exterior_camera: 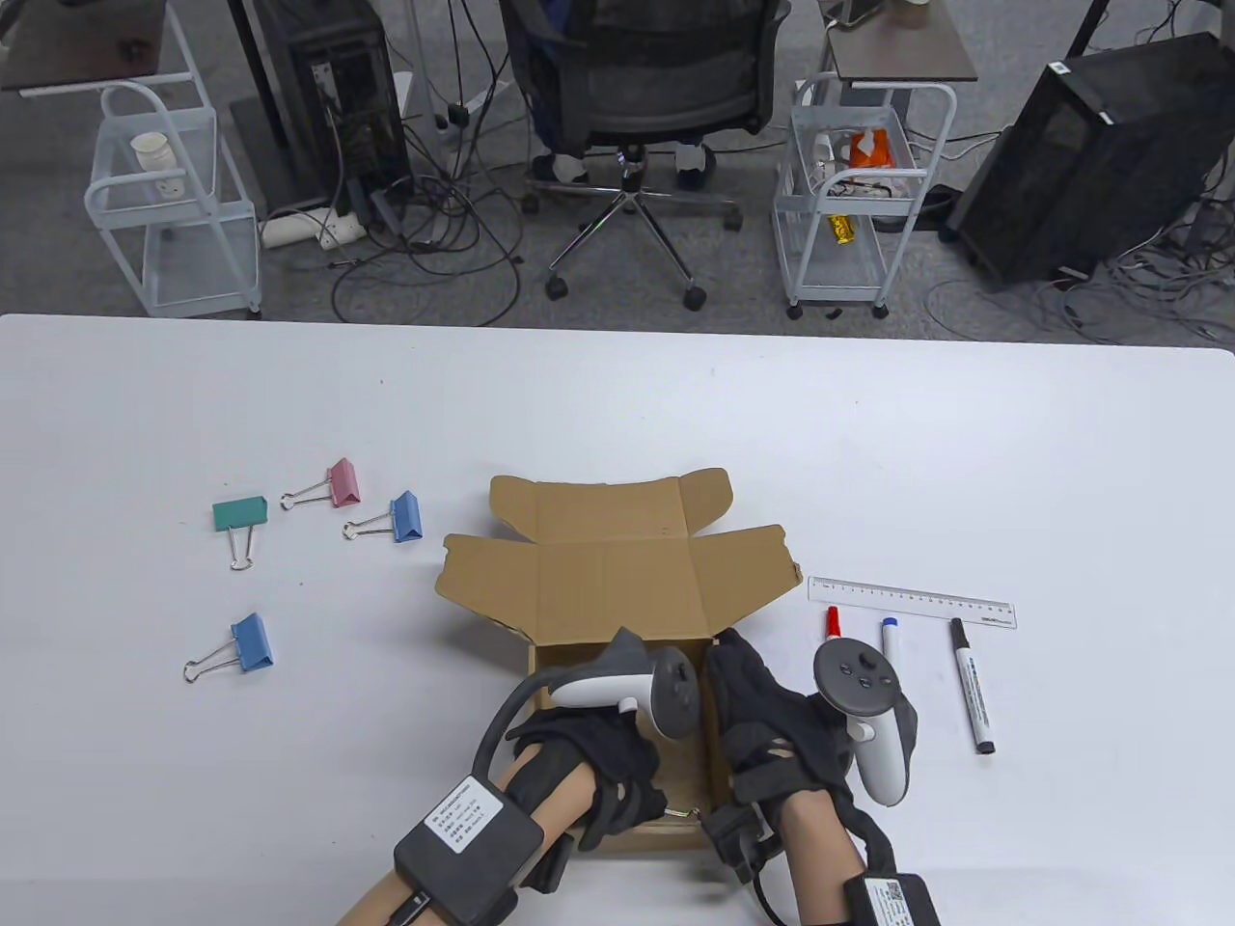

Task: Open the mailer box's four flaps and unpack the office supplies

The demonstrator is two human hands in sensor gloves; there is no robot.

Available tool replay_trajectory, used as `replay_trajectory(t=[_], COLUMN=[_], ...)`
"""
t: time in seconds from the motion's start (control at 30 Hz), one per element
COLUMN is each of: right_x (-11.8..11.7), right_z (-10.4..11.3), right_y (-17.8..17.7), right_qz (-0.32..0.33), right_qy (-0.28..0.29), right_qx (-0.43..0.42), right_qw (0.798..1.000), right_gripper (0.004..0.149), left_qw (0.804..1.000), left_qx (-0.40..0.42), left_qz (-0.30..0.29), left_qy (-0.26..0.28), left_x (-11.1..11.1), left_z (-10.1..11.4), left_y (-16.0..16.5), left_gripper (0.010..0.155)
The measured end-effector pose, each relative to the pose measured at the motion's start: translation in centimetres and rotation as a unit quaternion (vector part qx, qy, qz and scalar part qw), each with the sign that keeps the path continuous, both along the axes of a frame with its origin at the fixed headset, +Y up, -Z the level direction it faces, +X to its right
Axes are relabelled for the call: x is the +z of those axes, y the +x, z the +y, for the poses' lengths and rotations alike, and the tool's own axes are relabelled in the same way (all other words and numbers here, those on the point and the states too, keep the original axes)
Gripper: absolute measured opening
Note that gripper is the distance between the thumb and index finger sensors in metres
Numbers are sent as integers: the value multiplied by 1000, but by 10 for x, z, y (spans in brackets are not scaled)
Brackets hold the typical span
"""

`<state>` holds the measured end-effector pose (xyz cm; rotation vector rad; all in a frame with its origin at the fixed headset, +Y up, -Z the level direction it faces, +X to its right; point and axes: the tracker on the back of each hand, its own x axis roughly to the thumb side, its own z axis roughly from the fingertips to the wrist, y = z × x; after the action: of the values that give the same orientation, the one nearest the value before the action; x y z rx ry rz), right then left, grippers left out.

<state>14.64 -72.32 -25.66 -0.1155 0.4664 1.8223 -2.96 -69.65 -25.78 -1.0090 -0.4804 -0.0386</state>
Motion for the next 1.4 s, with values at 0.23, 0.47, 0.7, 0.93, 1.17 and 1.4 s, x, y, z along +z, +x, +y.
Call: replay_trajectory(t=[0.23,0.47,0.7,0.93,1.17,1.4], right_x=[0,0,0,0,0,0], right_z=[0,0,0,0,0,0], right_y=[0,0,0,0,0,0], right_qz=[-1,0,0,0,1,0], right_qy=[0,0,0,-1,-1,-1], right_qx=[0,1,0,0,0,0], right_qw=[1000,1000,1000,1000,1000,1000], right_gripper=[65,65,65,65,65,65], left_qw=[1000,1000,1000,998,997,994], left_qx=[-16,-14,10,37,54,52], left_qz=[-6,2,-9,-28,-39,-48], left_qy=[2,3,11,40,41,82], left_x=[0,-2,-2,-3,-1,3], left_z=[-3,-4,-1,-1,1,14], left_y=[4,4,5,11,12,13], left_gripper=[59,57,57,53,55,50])
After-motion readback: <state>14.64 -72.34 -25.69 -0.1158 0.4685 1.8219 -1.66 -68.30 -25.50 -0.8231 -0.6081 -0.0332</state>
